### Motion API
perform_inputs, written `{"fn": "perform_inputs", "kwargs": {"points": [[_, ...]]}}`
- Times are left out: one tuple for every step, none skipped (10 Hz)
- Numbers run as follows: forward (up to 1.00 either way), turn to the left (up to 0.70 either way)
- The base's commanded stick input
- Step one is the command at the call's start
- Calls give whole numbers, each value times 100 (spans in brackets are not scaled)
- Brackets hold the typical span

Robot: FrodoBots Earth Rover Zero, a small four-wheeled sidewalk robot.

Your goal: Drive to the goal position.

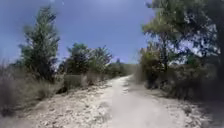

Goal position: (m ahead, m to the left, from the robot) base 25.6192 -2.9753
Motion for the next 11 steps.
{"fn": "perform_inputs", "kwargs": {"points": [[45, 27], [45, 27], [45, 27], [45, 0], [45, 0], [45, 0], [45, 0], [45, 0], [45, 0], [45, 0], [45, 0]]}}
